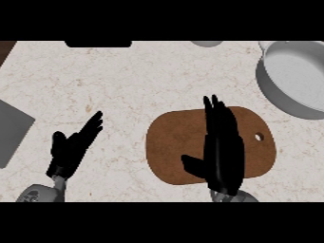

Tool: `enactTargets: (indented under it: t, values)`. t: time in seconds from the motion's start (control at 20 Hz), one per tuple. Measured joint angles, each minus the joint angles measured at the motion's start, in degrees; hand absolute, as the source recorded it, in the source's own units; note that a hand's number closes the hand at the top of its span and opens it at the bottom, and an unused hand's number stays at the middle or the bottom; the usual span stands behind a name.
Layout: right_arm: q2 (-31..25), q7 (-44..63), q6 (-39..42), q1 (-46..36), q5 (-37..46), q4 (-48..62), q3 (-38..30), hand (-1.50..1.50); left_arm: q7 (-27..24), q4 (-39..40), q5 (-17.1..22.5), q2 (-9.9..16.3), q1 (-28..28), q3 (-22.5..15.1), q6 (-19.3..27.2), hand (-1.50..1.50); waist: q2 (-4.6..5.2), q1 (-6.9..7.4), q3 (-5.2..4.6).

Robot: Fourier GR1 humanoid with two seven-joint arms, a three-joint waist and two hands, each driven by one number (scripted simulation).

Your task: Pick the sweet potato from the cutting board and place it in the pot

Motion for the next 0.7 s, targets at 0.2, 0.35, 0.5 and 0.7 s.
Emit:
enactTargets:
  t: [0.2,0.35,0.5,0.7]
  values:
    - [1.09,10.32,4.55,-4.58,-2.23,-0.07,0.83,-1.50,0.86,-0.77,-0.83,-0.72,-0.71,-0.21,0.32,0.00,0.20,0.58,0.12]
    - [1.35,12.45,7.34,-5.96,-6.74,1.57,-1.37,-1.50,0.68,-1.08,-1.18,-1.14,-0.39,-0.39,0.25,0.00,0.32,0.85,0.16]
    - [1.48,13.27,9.72,-4.20,-10.30,4.32,-1.87,-1.50,1.34,-1.13,-1.71,-1.53,-0.87,-0.58,0.55,0.00,0.41,0.79,0.18]
    - [1.25,13.10,12.78,-2.60,-12.11,5.74,-3.81,-1.50,1.82,-1.60,-1.87,-1.43,-0.40,0.22,0.22,0.00,0.37,0.64,0.21]
